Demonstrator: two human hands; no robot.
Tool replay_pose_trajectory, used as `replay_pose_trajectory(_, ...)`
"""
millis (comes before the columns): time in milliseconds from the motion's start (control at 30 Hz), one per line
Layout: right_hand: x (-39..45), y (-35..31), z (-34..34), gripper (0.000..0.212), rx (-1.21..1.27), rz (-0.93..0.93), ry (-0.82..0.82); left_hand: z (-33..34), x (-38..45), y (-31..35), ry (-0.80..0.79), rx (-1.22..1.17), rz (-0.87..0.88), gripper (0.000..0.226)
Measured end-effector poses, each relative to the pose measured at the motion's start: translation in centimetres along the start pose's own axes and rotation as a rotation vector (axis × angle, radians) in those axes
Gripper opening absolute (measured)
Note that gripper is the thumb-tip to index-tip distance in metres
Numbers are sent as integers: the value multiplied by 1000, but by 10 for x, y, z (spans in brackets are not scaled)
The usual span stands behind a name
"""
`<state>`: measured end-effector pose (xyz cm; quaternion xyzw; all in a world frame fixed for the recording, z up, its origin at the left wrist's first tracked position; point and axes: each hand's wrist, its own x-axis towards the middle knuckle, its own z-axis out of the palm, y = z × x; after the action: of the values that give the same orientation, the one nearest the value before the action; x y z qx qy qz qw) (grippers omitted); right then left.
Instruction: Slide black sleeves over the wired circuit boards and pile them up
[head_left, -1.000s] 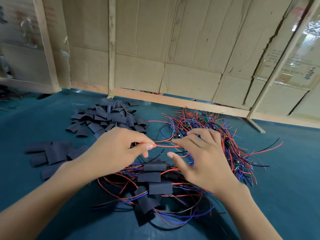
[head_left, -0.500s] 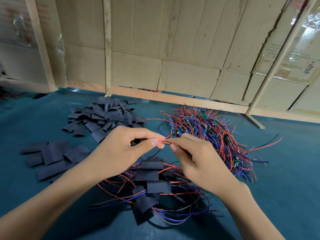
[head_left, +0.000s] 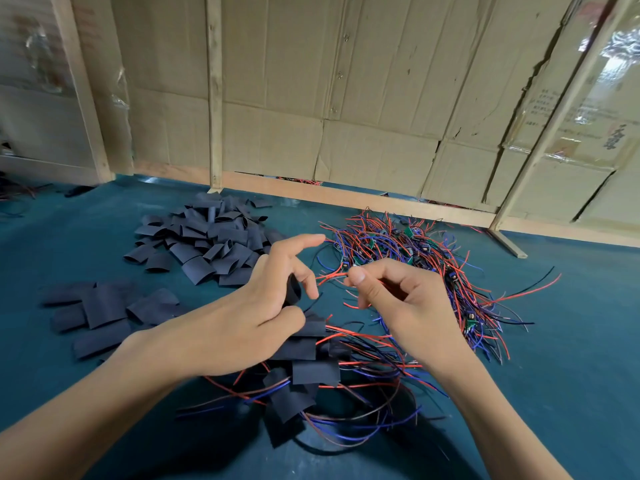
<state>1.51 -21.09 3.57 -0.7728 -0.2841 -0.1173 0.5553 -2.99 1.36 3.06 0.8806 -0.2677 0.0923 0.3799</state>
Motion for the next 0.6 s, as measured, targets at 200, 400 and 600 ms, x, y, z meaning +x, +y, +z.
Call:
replay_pose_trajectory(200,-6,-1,12,18,-91,-119,26,10,3,0,93,57,113,67)
replay_pose_trajectory(400,-8,0,16,18,-179,-179,129,7,3,6,73,64,163,72)
replay_pose_trajectory(600,-11,-3,22,11,-254,-302,38,9,3,9,40,14,127,76)
